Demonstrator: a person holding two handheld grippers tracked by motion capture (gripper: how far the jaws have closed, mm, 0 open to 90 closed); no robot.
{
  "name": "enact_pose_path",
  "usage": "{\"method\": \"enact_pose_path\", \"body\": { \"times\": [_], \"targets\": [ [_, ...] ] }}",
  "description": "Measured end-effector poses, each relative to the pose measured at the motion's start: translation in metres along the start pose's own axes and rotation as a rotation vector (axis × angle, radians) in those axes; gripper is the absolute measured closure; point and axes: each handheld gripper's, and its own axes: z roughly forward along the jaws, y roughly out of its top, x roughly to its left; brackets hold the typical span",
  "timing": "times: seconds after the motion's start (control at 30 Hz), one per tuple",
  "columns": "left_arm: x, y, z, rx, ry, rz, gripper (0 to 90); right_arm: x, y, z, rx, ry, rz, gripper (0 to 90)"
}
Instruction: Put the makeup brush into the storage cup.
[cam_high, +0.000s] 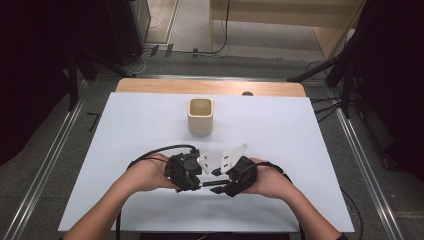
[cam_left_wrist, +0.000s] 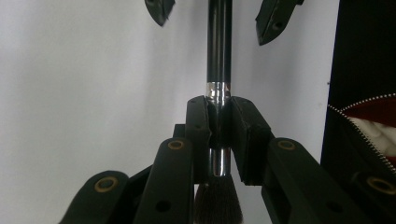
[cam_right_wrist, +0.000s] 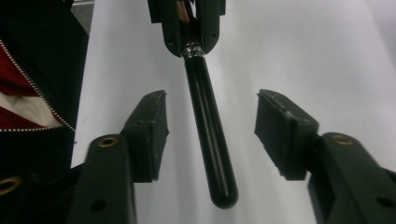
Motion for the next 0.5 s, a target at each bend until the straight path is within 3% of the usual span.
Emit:
{"method": "enact_pose_path", "body": {
  "times": [0.5],
  "targets": [
    [-0.003, 0.003, 0.002, 0.001, -0.001, 0.005, 78.2, 0.003, 0.001, 0.013, 0.029, 0.044, -0.004, 71.4]
  ]
}}
